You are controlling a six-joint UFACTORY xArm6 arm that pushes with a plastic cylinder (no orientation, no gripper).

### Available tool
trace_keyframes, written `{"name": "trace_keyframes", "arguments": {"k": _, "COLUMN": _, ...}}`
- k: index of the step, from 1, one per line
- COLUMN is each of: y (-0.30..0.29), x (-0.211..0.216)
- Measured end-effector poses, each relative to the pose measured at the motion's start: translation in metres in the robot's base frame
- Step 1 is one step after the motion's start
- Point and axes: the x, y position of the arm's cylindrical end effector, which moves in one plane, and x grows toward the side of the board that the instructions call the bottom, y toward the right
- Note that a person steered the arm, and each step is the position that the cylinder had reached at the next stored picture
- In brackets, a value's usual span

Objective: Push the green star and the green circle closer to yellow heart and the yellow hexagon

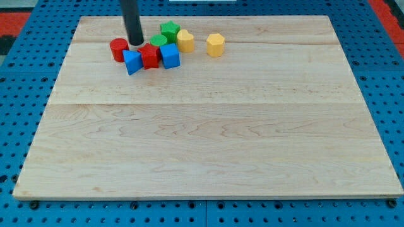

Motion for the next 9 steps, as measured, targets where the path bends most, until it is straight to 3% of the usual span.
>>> {"name": "trace_keyframes", "arguments": {"k": 2, "y": 0.119, "x": 0.014}}
{"name": "trace_keyframes", "arguments": {"k": 3, "y": 0.105, "x": 0.01}}
{"name": "trace_keyframes", "arguments": {"k": 4, "y": 0.041, "x": -0.004}}
{"name": "trace_keyframes", "arguments": {"k": 5, "y": 0.03, "x": -0.037}}
{"name": "trace_keyframes", "arguments": {"k": 6, "y": 0.083, "x": -0.056}}
{"name": "trace_keyframes", "arguments": {"k": 7, "y": 0.151, "x": -0.048}}
{"name": "trace_keyframes", "arguments": {"k": 8, "y": 0.17, "x": -0.037}}
{"name": "trace_keyframes", "arguments": {"k": 9, "y": 0.144, "x": -0.039}}
